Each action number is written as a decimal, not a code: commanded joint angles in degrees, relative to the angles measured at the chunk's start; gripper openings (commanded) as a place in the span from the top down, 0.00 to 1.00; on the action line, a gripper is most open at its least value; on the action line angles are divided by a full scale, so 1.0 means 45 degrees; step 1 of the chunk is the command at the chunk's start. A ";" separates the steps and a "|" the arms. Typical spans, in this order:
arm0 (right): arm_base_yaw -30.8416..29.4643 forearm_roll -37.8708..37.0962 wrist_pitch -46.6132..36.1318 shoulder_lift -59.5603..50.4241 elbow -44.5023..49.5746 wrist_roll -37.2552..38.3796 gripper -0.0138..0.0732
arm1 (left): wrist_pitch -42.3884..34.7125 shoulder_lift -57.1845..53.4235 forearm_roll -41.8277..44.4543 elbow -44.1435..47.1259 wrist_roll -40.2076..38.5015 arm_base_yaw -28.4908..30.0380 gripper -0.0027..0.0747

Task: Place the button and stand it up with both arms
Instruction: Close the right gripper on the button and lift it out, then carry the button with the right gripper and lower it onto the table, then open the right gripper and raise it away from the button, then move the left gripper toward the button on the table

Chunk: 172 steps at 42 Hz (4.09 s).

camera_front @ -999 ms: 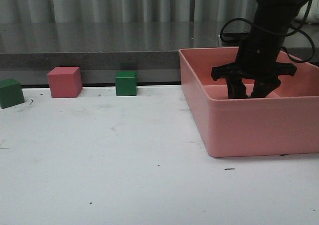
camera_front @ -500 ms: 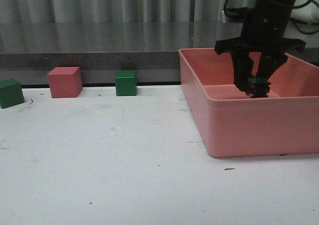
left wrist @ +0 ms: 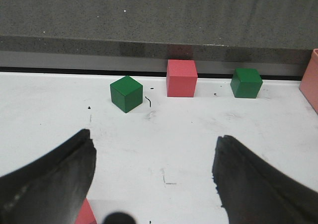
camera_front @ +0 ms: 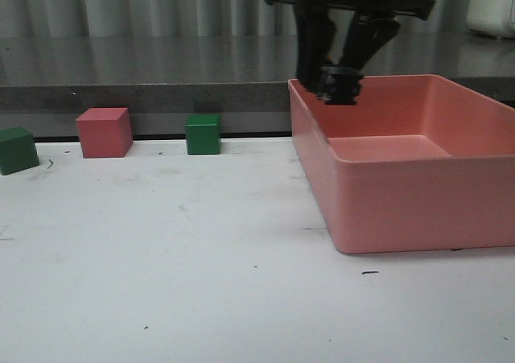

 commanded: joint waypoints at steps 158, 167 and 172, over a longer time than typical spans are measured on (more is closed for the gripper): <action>0.0559 -0.2990 -0.5211 -0.8805 0.8613 -0.0481 0.18 | -0.0993 0.0125 -0.0075 -0.0429 -0.0051 -0.0678 0.33; 0.0494 -0.2990 -0.5254 -1.0867 1.0587 -0.0656 0.18 | -0.0993 0.0125 -0.0075 -0.0429 -0.0051 -0.0678 0.33; 0.0494 -0.2990 -0.5242 -1.1957 1.1401 -0.0656 0.18 | -0.0993 0.0125 -0.0135 -0.0429 -0.0051 -0.0678 0.33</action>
